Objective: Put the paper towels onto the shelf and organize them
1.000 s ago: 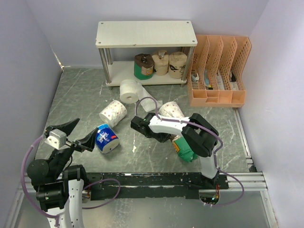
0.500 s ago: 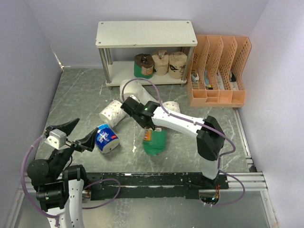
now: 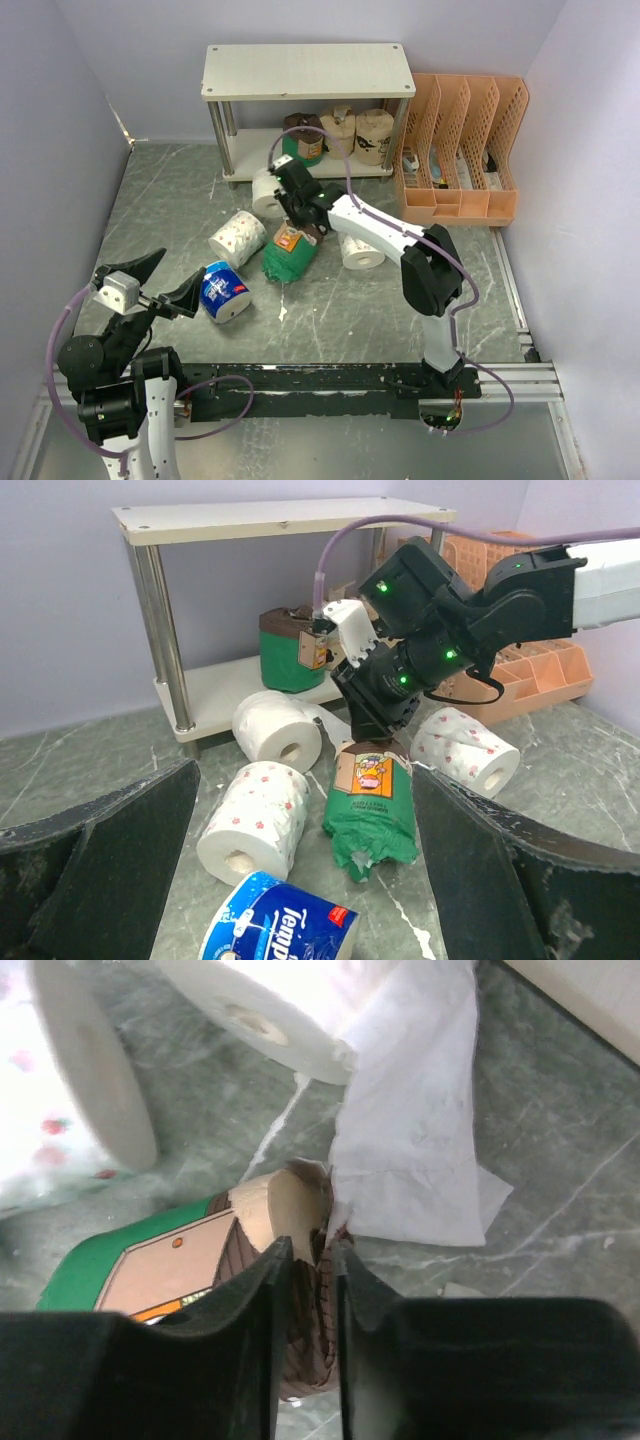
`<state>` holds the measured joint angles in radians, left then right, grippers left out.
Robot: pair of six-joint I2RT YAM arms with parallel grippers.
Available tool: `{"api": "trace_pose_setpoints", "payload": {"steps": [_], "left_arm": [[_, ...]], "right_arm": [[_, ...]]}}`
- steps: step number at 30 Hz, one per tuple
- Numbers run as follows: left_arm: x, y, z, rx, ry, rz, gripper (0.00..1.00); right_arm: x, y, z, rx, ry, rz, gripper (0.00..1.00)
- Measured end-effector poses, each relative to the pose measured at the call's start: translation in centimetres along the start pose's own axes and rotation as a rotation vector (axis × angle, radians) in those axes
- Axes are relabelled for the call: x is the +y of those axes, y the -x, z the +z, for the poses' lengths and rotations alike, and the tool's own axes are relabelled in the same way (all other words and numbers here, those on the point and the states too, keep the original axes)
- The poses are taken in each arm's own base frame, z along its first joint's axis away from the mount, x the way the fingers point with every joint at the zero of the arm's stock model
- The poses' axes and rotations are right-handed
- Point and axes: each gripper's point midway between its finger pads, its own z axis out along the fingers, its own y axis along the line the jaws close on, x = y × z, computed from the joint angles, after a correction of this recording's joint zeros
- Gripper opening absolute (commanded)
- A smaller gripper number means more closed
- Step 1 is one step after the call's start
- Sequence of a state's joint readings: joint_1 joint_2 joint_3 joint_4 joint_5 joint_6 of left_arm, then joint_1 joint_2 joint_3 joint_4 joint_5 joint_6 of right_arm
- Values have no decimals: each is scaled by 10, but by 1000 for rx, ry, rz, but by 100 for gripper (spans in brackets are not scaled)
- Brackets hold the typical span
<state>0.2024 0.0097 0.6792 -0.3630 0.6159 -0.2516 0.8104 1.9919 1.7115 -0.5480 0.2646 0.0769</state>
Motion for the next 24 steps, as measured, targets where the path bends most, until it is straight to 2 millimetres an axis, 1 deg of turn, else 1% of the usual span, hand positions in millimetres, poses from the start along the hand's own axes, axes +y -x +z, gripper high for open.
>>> {"api": "trace_pose_setpoints", "payload": {"steps": [1,2,3,4,6,9,11,15,19,21,24], "left_arm": [[0,0,0,0,-1,0,99],[0,0,0,0,-1,1,99],[0,-1,1,0,-4,1,99],[0,-2,1,2,-6,1,99],[0,-3,1,6,-11,-1,99],[0,-5,2,7,-13,0,99],[-1,-5,2,8,-15,1,99],[0,-5,2,7,-15,4,99],[0,-5,2,7,-11,6,99],[1,-5,2,7,-10,6,99],[1,-5,3,7,-9,7,99]], "right_arm": [[-3,-2,5,-1,14,19,60],[-8,-6,10,-1,22,38,67],[-12,-9,14,-4,32,56,73],[-15,-14,19,-7,53,76,75],[-16,-21,24,-16,96,111,77],[-17,-25,22,-55,181,162,78],[-21,-27,20,-71,233,197,78],[-36,-36,24,-81,327,291,79],[-39,-43,23,-94,454,377,81],[-37,-44,19,-112,535,423,84],[-33,-37,10,-164,651,479,85]]}}
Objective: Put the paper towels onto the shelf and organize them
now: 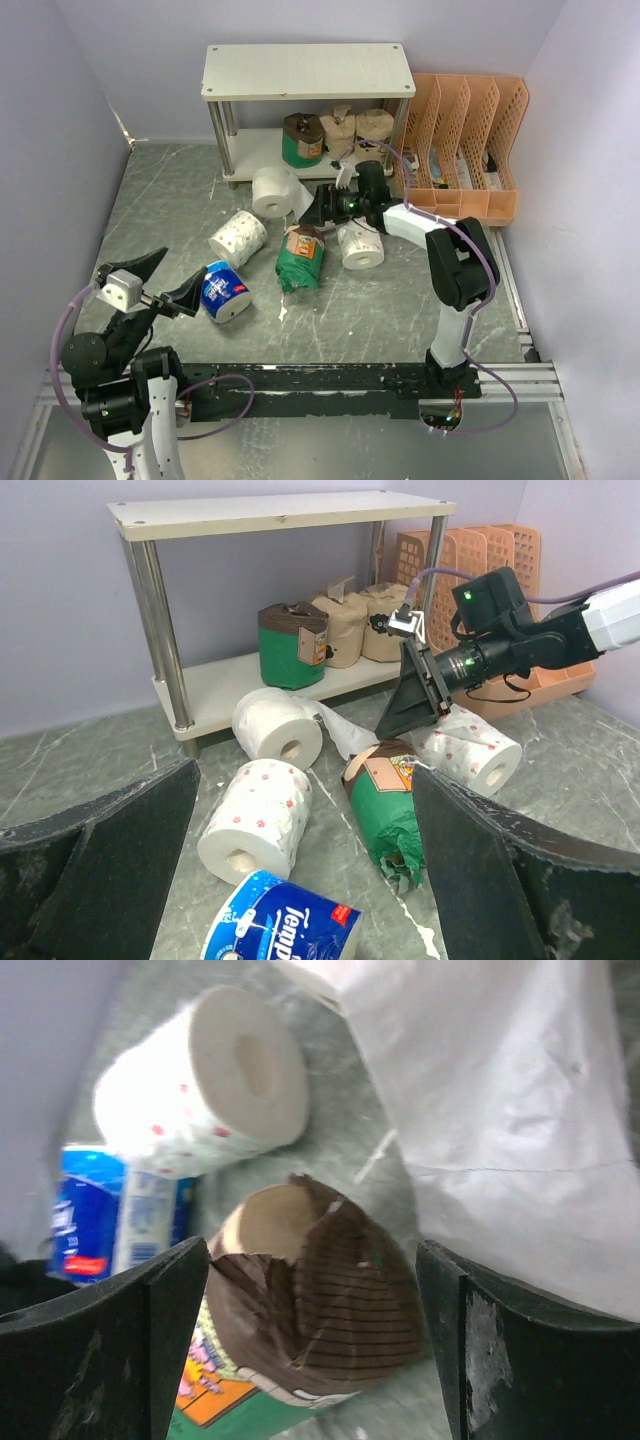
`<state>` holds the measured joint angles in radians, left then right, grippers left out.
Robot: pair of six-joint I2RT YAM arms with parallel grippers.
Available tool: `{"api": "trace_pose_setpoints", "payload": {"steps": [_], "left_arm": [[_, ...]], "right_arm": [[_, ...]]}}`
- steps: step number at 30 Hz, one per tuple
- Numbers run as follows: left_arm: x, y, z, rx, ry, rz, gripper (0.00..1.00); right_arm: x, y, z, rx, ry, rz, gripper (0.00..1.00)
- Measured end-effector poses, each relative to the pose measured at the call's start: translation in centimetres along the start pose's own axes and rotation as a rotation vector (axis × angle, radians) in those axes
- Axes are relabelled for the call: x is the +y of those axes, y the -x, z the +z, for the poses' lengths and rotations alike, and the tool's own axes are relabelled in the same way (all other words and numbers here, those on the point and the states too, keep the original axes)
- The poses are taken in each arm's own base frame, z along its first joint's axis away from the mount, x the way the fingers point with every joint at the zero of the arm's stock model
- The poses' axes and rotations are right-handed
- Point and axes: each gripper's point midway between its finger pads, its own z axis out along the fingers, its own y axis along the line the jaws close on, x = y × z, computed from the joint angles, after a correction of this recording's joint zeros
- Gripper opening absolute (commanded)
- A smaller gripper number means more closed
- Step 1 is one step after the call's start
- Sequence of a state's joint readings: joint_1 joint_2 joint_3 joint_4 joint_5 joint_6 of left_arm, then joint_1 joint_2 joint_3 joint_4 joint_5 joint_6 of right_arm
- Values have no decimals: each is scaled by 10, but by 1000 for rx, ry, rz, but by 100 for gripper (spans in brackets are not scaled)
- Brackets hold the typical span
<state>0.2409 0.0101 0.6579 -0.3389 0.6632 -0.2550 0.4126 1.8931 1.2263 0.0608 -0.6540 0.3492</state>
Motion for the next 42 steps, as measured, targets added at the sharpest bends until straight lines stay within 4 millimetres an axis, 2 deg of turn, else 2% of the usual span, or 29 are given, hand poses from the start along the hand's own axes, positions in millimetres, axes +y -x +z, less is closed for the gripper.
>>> {"api": "trace_pose_setpoints", "payload": {"steps": [8,14,20,25,33,37,42], "left_arm": [[-1,1,0,-3,-7,5,99],[-1,0,1,-3,-12,6,99],[-2,0,1,-2,-16,6,99],[-2,0,1,-2,-16,7,99],[-2,0,1,-2,-17,7,99],[-2,0,1,-2,-17,7,99],[-2,0,1,-2,-17,7,99]], "right_arm": [[33,1,-9,-56,244,91,89],[37,-6,-12,-60,260,93,90],[38,-13,-2,-56,217,39,90],[49,-20,9,-32,208,-10,76],[55,-27,17,-10,214,-39,67],[60,-35,19,13,223,-55,65],[58,-50,19,41,225,-48,57]]}}
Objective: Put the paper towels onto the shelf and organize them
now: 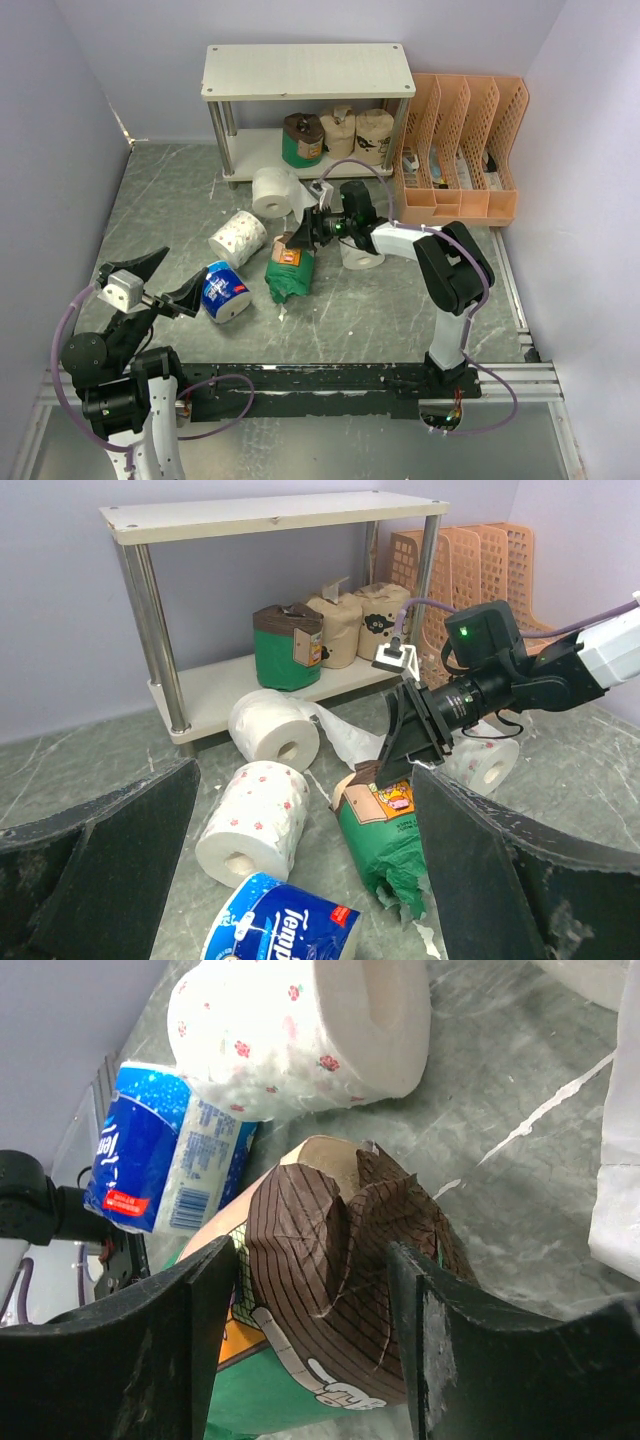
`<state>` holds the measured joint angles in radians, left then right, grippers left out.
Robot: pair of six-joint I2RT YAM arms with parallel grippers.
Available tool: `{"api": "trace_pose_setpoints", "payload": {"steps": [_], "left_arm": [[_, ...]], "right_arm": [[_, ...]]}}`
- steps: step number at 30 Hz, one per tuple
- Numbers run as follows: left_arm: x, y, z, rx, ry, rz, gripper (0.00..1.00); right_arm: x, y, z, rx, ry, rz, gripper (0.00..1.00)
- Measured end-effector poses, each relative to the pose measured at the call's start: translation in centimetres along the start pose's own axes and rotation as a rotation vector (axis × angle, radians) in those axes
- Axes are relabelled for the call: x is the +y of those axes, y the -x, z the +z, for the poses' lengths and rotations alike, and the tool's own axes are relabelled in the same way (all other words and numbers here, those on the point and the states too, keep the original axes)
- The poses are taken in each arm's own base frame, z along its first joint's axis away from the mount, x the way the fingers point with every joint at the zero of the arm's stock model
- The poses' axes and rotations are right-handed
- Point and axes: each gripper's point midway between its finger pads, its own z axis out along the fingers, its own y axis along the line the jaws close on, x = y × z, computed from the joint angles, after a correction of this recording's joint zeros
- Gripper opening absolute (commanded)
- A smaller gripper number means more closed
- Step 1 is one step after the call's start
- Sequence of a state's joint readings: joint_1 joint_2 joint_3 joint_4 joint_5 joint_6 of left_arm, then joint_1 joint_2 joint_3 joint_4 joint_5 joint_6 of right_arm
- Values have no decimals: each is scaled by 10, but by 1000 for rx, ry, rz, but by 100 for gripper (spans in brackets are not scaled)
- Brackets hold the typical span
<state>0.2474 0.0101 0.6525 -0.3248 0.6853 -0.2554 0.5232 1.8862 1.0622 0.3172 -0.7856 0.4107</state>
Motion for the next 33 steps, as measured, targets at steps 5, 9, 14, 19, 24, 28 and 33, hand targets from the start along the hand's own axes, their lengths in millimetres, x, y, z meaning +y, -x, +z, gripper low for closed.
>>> {"api": "trace_pose_setpoints", "payload": {"steps": [5,9,14,19,24,28,33], "left_arm": [[0,0,0,0,0,0,99],[0,0,0,0,0,0,99],[0,0,0,0,0,0,99],[0,0,0,0,0,0,99],[0,0,0,0,0,0,99],[0,0,0,0,0,0,99],[0,0,0,0,0,0,99]], "right_arm": [[0,-3,0,-3,9,-6,34],[3,-3,0,-4,23,-2,0],[8,-7,1,5,64,21,0],[13,-13,-1,7,89,41,0],[24,-6,-11,11,52,36,0],[41,42,-24,-63,-34,-83,0],[73,128,-47,-248,-119,-278,0]]}}
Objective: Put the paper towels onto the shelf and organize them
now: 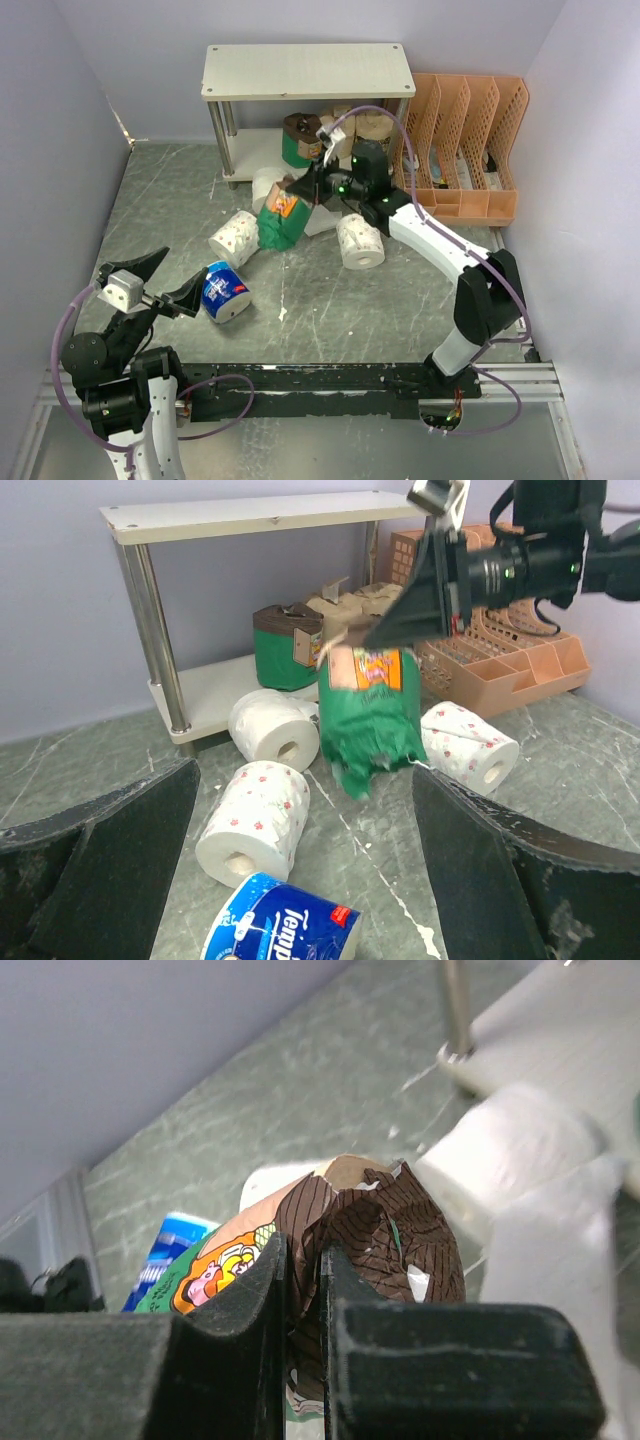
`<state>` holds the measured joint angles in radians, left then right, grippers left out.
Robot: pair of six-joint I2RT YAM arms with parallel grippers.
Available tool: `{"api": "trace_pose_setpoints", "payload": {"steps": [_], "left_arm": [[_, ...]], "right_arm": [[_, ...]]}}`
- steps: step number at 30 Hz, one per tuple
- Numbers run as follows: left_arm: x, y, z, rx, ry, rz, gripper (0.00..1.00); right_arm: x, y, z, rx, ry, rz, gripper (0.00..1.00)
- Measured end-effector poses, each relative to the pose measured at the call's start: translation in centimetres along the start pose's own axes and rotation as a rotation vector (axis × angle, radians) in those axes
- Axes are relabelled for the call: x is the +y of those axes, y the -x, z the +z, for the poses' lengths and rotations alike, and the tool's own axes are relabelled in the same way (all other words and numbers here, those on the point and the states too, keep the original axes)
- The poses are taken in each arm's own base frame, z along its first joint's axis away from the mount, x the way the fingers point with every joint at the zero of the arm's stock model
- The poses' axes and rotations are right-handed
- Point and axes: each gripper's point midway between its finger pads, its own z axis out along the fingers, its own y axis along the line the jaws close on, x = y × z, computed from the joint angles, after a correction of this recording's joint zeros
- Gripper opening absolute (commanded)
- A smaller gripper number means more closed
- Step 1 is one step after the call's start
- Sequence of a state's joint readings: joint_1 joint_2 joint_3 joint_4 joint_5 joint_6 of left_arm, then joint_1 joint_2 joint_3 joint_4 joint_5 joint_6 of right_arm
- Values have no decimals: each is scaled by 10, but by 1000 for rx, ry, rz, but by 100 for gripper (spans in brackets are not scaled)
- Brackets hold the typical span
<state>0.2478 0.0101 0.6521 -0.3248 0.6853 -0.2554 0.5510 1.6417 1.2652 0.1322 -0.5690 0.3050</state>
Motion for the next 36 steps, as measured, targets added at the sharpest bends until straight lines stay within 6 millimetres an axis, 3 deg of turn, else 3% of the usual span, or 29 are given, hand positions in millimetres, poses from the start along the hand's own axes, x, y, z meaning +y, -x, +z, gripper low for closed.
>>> {"api": "trace_pose_setpoints", "payload": {"steps": [3,7,11,16,20,30,36], "left_arm": [[0,0,0,0,0,0,99],[0,0,0,-1,0,0,99],[0,0,0,-2,0,1,99],[0,1,0,-3,-1,2,99],[0,1,0,-3,0,3,99],[0,1,0,-4,0,3,99],[0,1,0,-3,-1,3,99]], "right_arm": [[-3,37,-1,-68,-52,-65,0],[-19,58,4,-105,-138,-111,0],[-48,59,18,-111,-265,-162,0],[-74,45,35,-81,-410,-262,0],[-77,55,45,-109,-497,-379,0],[-72,123,42,-325,-647,-571,0],[-82,145,65,-409,-693,-612,0]]}}
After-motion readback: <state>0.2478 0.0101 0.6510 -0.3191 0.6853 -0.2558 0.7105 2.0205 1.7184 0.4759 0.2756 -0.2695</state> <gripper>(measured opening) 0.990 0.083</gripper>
